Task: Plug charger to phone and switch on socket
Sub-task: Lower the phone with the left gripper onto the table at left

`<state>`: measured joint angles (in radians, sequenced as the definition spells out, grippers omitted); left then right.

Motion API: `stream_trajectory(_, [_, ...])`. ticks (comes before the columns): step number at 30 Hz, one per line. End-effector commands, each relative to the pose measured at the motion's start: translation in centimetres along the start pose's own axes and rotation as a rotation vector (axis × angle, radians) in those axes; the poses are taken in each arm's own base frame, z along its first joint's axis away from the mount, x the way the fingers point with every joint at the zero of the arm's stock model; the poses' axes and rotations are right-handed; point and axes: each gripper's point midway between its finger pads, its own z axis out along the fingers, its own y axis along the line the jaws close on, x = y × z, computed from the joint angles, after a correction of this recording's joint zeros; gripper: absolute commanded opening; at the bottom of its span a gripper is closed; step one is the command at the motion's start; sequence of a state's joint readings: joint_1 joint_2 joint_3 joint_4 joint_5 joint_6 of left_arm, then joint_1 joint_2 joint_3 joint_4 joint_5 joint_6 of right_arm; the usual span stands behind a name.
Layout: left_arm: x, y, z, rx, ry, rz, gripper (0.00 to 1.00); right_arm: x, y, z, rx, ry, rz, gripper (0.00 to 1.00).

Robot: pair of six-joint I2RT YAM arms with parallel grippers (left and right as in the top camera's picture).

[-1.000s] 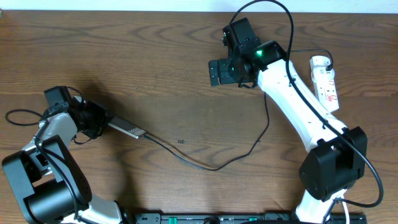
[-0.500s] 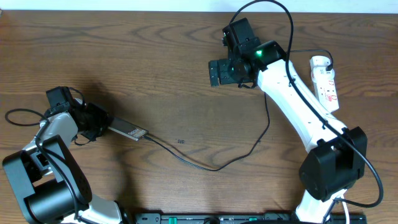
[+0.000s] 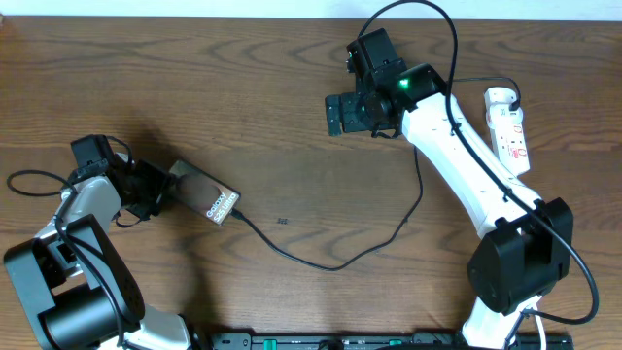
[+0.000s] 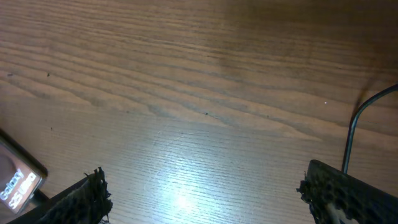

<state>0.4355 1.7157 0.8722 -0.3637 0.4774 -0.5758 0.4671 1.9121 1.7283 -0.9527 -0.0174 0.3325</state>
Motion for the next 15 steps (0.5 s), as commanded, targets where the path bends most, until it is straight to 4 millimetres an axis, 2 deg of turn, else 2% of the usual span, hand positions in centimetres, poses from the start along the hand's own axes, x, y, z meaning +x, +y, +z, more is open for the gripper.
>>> stream_trajectory(1, [0.3,0.7,0.1,-0.035,0.005,0.000,0.50,-0.1,0.0,0.0,0.012,-0.005,0.006,0.99])
stream_trajectory(6, [0.1,0.6,0.1,-0.030,-0.003,0.004,0.60,-0.1,0.0,0.0,0.012,-0.004,0.006,0.99])
stream_trajectory(10, [-0.6,-0.4,-0.7,-0.007,-0.035,0.098,0.66,-0.1,0.0,0.0,0.013,-0.004,0.006,0.99])
stream_trajectory(15, [-2.2,-3.9,-4.8,0.069,-0.163,0.278,0.69,-0.1,-0.1,0.0,0.016,-0.006,0.006,0.99])
